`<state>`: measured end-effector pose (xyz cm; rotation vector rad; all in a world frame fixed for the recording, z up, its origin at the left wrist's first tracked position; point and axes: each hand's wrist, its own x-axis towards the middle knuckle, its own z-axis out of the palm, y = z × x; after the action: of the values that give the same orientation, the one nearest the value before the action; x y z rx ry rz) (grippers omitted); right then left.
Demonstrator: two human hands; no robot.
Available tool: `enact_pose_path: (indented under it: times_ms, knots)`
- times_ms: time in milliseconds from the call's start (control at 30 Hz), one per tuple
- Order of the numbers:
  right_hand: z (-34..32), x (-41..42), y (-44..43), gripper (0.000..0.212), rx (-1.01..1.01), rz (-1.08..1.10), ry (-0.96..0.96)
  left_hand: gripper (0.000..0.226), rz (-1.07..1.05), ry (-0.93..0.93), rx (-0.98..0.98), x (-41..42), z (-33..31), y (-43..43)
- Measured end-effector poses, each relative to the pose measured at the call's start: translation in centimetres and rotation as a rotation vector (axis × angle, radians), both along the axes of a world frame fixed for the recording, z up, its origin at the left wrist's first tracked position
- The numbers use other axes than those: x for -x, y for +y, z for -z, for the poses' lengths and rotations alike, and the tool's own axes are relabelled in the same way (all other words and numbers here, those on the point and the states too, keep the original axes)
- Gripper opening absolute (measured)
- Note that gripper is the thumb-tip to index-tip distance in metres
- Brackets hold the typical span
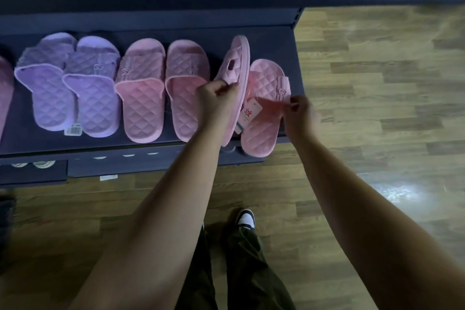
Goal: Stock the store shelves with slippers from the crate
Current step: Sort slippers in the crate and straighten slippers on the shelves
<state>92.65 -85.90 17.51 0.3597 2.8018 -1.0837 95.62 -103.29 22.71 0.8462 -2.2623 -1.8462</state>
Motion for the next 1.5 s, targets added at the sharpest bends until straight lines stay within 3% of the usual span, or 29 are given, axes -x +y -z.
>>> enact_pose_path:
  times_ms: [167,367,467,633,767,833,900,967,1100,1267,1500]
  knots:
    - [-0.5,1.5,1.3,0.020,0.013,0.043,0.074,0.030,-0.029,0.107,0.485,-0.1,0.6,0.8]
    - [0.6,2.3,3.1,0.020,0.049,0.092,0.061,0.023,0.305,0.060,0.722,-1.0,2.6,3.3]
    - [1.0,2.3,3.2,0.022,0.055,0.090,0.034,0.018,0.358,0.054,0.770,-1.3,2.7,3.1]
    - [0.7,2.0,3.9,0.025,0.063,0.226,0.079,0.035,0.301,0.040,0.802,-1.2,3.1,2.9]
    - [0.7,2.1,4.3,0.031,0.122,0.095,-0.022,0.025,0.467,0.031,0.671,-0.5,3.1,3.2]
    - [0.8,2.0,4.0,0.031,0.099,0.040,-0.068,0.018,0.436,0.016,0.764,-1.0,3.1,3.2]
    - [0.8,1.6,3.6,0.026,0.052,0.004,-0.067,0.031,0.282,-0.047,0.858,-1.8,3.2,2.9]
    - [0.8,1.2,3.3,0.026,0.040,-0.019,-0.068,0.053,0.223,-0.121,0.834,-2.8,3.5,2.6]
    - [0.7,1.5,2.9,0.024,0.062,-0.041,-0.043,0.099,0.445,-0.213,0.799,-4.0,4.6,2.4]
    - [-0.3,3.0,1.5,0.047,0.086,-0.101,-0.047,0.082,0.501,-0.146,0.799,-2.8,5.3,1.6]
    - [0.5,3.4,0.8,0.054,0.037,-0.171,-0.071,0.083,0.540,-0.144,0.910,-1.7,6.6,0.7]
